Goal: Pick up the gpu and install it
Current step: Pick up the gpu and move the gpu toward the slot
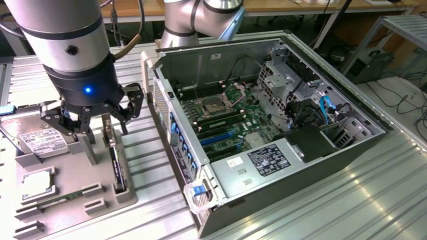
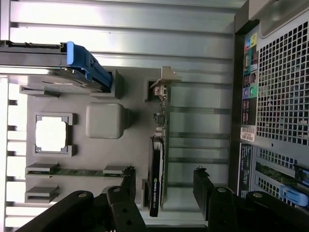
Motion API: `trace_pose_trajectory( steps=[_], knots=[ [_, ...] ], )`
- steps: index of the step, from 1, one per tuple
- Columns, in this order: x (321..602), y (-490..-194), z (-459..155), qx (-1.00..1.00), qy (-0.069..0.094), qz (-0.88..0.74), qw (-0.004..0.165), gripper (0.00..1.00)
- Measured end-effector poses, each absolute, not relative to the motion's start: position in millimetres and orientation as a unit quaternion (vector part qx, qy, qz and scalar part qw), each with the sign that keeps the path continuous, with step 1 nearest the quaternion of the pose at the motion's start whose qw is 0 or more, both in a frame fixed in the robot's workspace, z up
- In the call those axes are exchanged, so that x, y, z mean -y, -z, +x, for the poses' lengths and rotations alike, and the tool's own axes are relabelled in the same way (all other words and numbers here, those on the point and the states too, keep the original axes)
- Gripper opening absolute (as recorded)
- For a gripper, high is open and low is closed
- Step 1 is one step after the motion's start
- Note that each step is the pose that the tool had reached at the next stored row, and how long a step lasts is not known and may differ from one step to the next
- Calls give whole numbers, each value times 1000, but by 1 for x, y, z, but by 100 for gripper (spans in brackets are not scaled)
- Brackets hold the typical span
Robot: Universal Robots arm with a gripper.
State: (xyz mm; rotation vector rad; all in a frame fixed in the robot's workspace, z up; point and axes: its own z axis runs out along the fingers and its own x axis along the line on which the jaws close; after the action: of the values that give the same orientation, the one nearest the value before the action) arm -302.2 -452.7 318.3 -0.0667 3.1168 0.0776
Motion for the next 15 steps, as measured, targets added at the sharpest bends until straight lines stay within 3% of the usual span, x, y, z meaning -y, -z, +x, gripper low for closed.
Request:
trace_pose_trajectory(
  steps=[15],
  knots=[
    [453,-309,-302,-999,-25,-21,11,60]
  ],
)
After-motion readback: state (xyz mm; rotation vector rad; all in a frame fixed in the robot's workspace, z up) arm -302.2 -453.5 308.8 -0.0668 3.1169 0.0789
